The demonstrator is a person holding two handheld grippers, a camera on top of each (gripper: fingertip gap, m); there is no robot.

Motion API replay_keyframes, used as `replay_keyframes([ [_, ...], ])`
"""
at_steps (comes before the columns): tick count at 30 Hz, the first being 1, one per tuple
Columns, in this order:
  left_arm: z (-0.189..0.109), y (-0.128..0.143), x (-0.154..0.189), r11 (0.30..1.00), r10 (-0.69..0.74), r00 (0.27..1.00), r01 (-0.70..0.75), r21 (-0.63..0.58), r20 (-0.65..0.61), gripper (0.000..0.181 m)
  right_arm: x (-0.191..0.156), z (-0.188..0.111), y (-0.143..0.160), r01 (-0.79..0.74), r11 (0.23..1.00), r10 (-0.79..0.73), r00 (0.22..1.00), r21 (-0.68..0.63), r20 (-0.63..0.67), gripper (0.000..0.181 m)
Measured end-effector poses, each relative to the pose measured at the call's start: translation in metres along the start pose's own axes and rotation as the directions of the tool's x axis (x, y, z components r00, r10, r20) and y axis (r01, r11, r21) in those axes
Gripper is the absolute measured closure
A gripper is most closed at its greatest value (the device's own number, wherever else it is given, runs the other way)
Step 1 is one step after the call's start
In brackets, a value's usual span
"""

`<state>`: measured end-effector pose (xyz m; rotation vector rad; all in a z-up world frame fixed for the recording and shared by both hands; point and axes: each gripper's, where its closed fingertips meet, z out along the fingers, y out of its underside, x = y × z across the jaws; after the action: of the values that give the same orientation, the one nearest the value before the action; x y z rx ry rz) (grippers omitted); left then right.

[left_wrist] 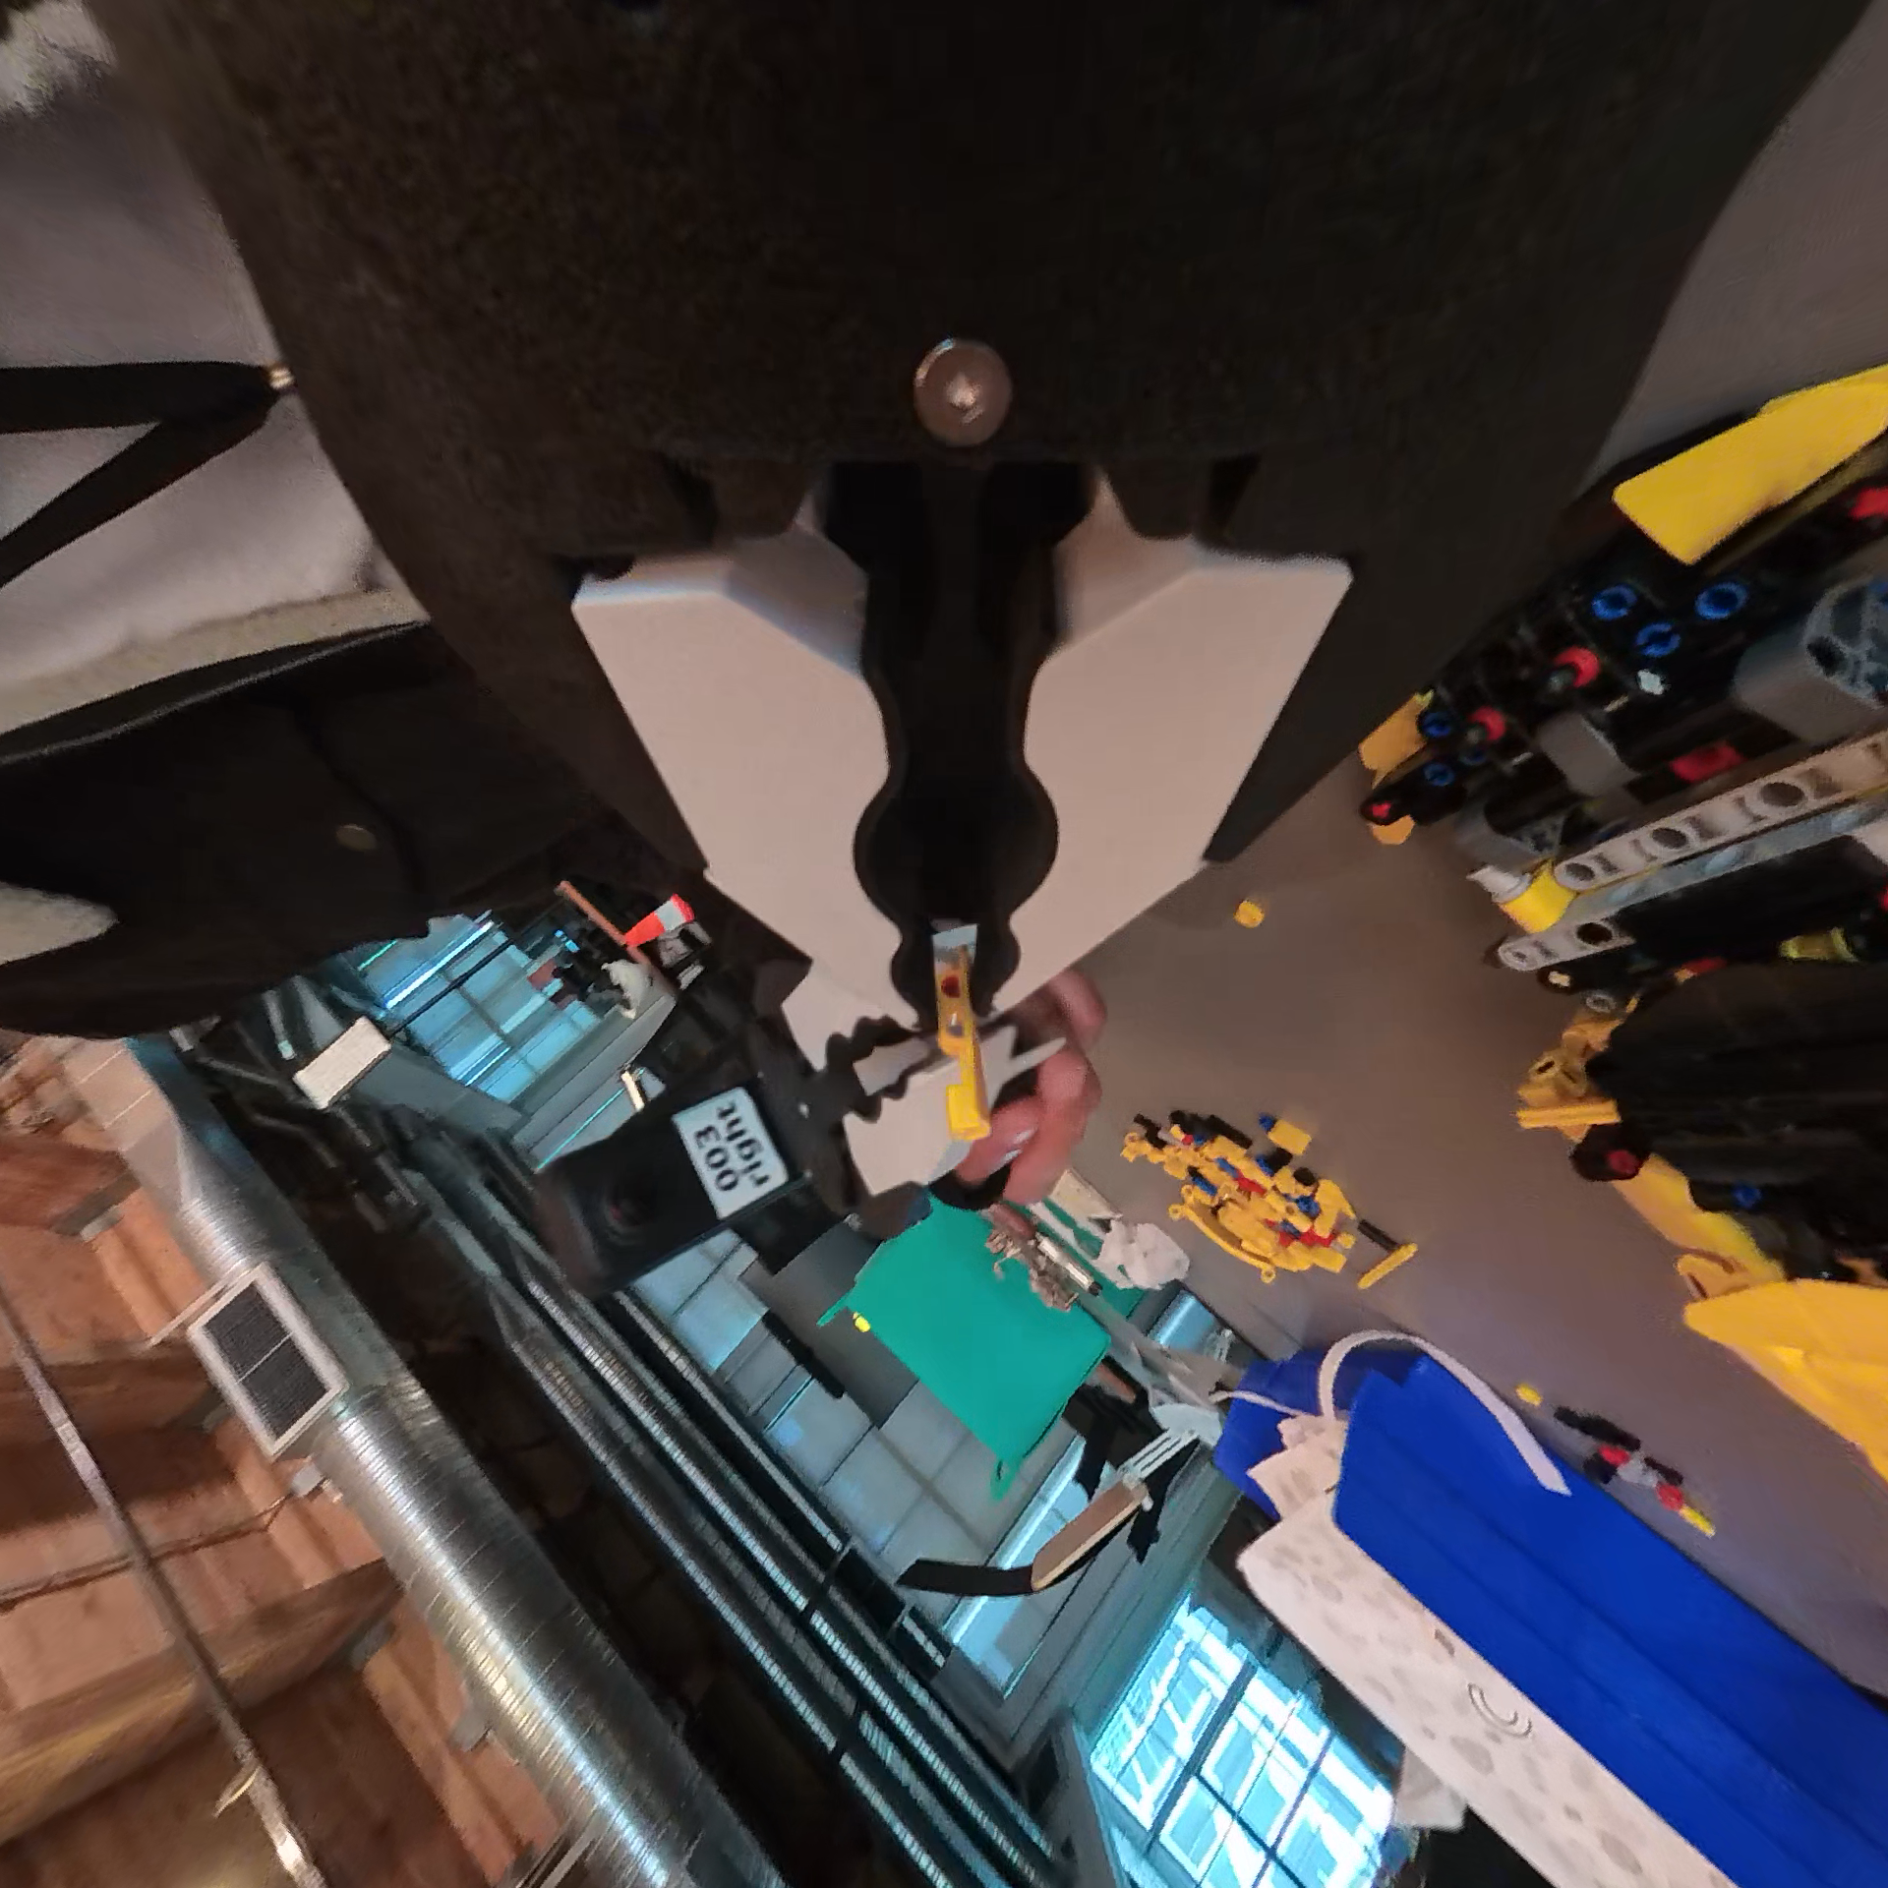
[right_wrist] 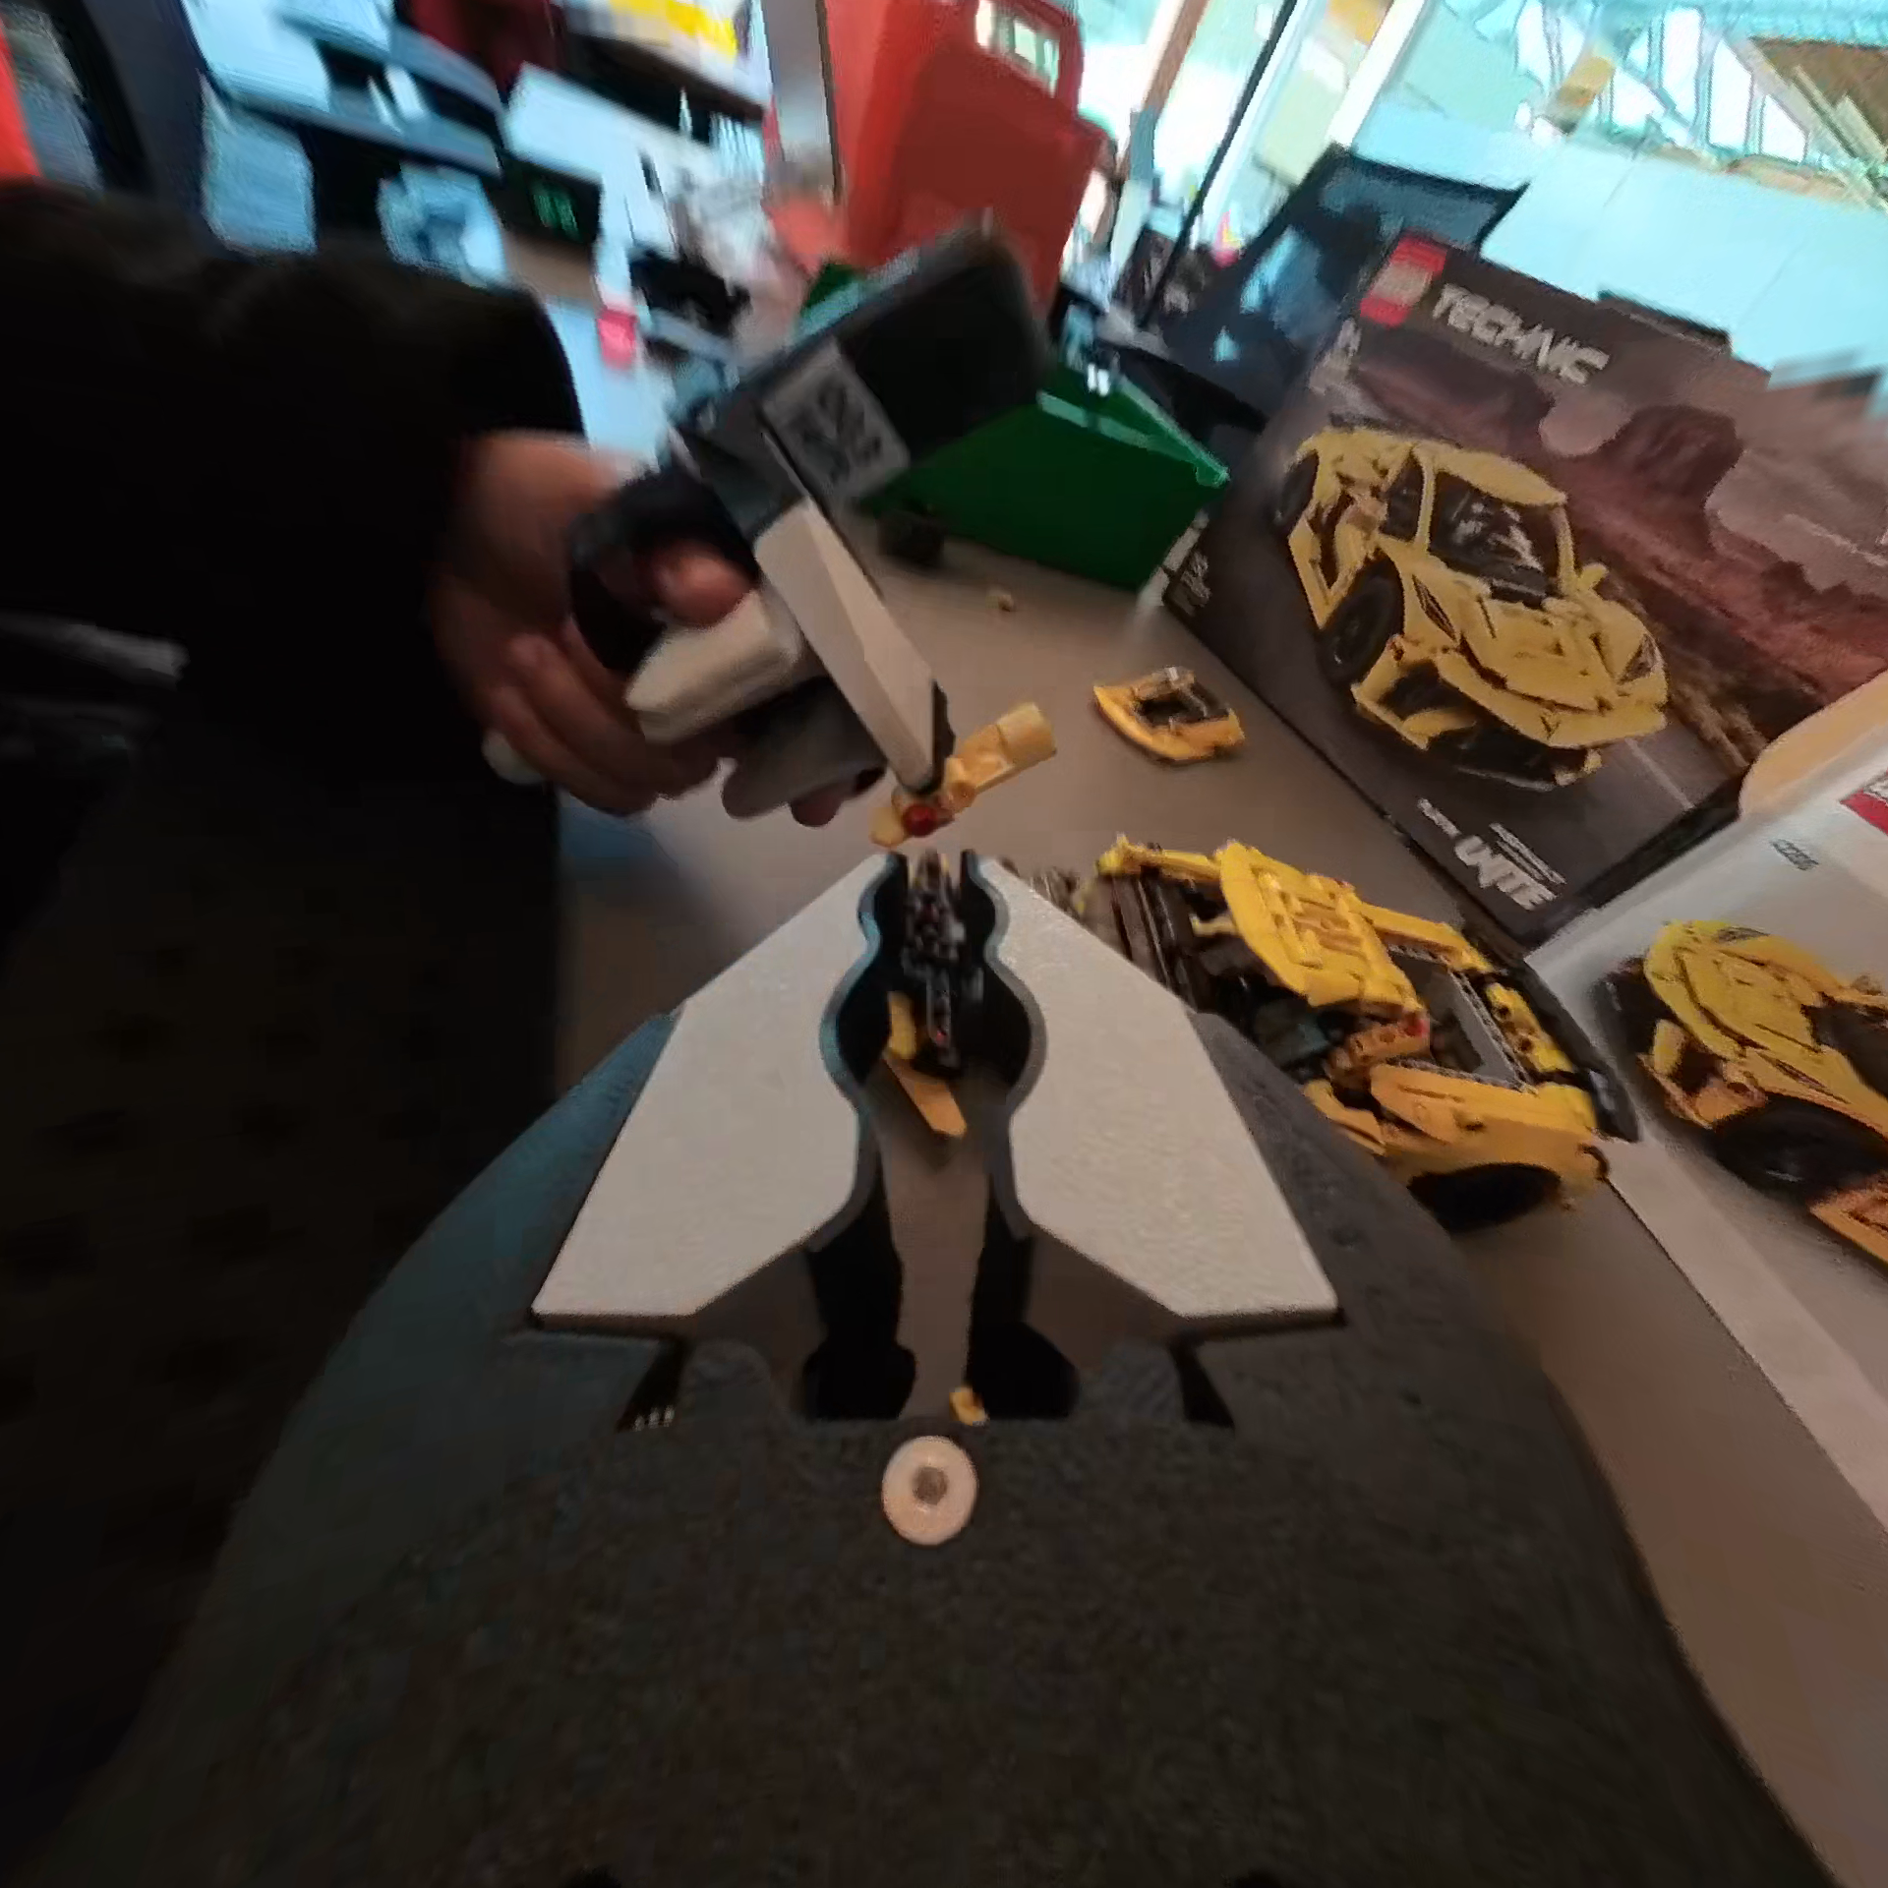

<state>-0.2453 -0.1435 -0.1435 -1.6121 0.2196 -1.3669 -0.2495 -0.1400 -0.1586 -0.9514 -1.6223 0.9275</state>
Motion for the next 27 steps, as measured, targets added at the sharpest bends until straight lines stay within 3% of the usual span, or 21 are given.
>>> replay_keyframes([
  [11,0.007,0.015,-0.025,0.973,0.205,0.951,-0.172,-0.157,0.231,0.175,0.002,0.004,0.029,0.266,0.906,-0.298,0.953,-0.328,-0.051,0.175],
  [21,0.007,0.014,-0.027,0.966,0.242,0.936,-0.207,-0.158,0.256,0.175,0.006,0.007,0.032,0.248,0.898,-0.292,0.954,-0.363,-0.072,0.179],
  [27,-0.003,0.003,-0.031,0.976,0.216,0.937,-0.198,-0.094,0.276,0.175,0.018,-0.003,0.043,0.269,0.870,-0.330,0.940,-0.413,-0.082,0.181],
])
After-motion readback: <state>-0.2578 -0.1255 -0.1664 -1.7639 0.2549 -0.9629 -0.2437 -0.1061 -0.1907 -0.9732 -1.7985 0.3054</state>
